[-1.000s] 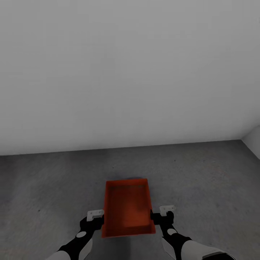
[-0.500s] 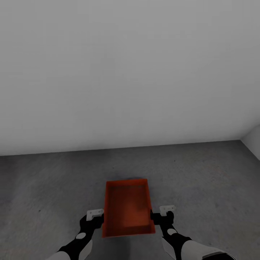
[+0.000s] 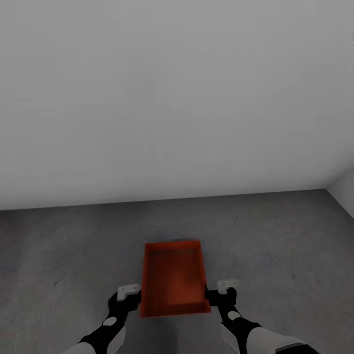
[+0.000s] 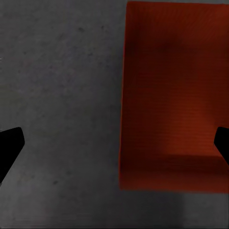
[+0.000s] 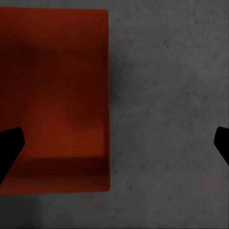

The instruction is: Move the two storage containers from the living room to the garage. In the garage, place one container on the floor and stack the other container on top of it (either order is fine).

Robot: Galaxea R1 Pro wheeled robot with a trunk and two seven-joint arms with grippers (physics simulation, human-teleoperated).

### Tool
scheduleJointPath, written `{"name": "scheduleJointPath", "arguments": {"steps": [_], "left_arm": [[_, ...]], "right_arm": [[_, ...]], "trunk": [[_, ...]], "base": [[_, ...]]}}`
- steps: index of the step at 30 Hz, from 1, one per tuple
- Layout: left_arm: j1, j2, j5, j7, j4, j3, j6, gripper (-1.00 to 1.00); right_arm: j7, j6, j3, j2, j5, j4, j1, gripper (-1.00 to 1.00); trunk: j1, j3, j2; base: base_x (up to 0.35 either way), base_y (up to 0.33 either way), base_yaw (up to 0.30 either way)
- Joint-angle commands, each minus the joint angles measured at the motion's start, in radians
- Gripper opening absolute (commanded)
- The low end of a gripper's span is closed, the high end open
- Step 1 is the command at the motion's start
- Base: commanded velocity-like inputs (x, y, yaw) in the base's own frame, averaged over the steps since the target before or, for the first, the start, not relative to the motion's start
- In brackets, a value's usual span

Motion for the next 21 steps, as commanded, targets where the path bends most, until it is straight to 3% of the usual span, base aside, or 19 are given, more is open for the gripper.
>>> {"name": "scheduleJointPath", "arguments": {"steps": [1, 21], "left_arm": [[-0.001, 0.000, 0.011, 0.003, 0.001, -0.007, -0.003, 1.00], [-0.001, 0.000, 0.015, 0.003, 0.001, -0.005, -0.001, 1.00]], "right_arm": [[-0.006, -0.002, 0.008, 0.000, -0.002, 0.001, -0.001, 1.00], [-0.006, -0.002, 0.008, 0.000, 0.000, 0.001, -0.001, 1.00]], "trunk": [[0.000, -0.001, -0.001], [0.000, -0.001, -0.001]], "base": [[-0.293, 0.000, 0.000], [-0.341, 0.000, 0.000]]}}
